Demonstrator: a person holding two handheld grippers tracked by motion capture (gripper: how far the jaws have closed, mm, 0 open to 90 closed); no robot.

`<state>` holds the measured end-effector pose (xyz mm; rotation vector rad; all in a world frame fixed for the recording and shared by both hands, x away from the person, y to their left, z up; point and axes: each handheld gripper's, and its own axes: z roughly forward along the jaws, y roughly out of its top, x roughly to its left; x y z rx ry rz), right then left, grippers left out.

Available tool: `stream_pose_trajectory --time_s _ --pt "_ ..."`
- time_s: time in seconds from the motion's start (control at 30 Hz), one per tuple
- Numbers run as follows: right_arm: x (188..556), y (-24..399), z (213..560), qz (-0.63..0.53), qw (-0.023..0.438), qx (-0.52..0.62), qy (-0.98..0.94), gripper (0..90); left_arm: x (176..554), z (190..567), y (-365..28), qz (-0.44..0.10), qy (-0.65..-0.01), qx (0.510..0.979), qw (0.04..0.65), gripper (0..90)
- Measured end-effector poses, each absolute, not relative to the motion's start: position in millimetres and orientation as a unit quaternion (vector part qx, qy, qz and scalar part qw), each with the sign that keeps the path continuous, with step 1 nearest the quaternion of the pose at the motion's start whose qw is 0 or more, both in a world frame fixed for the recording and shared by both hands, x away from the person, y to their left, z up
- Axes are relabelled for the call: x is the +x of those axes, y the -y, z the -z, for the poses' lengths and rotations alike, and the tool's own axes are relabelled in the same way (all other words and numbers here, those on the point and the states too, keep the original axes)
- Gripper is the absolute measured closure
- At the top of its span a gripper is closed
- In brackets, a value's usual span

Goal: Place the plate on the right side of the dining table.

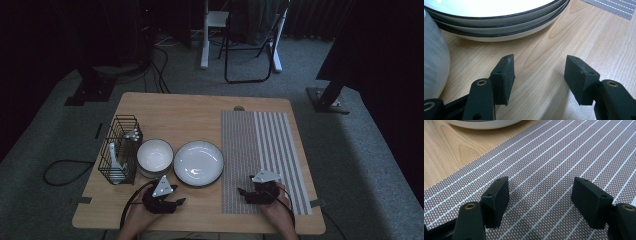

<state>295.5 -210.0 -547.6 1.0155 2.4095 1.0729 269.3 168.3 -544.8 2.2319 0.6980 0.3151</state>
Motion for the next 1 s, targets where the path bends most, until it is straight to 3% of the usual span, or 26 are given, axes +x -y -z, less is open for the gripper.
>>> stream_pose_trajectory --time_s 0.57,0.7,1.0 --pt "296 208 547 -0.369 0.148 0.345 -0.85 22.3 268 545 -169 -0.123 -0.271 0.875 0.382 45.9" --pt "295 208 544 -0.365 0.146 0.343 -0.853 31.7 267 544 -169 -0.124 -0.272 0.874 0.382 46.5" --pt "294 213 530 -0.383 0.159 0.356 -0.837 38.3 266 541 -171 -0.122 -0.276 0.872 0.386 48.6"
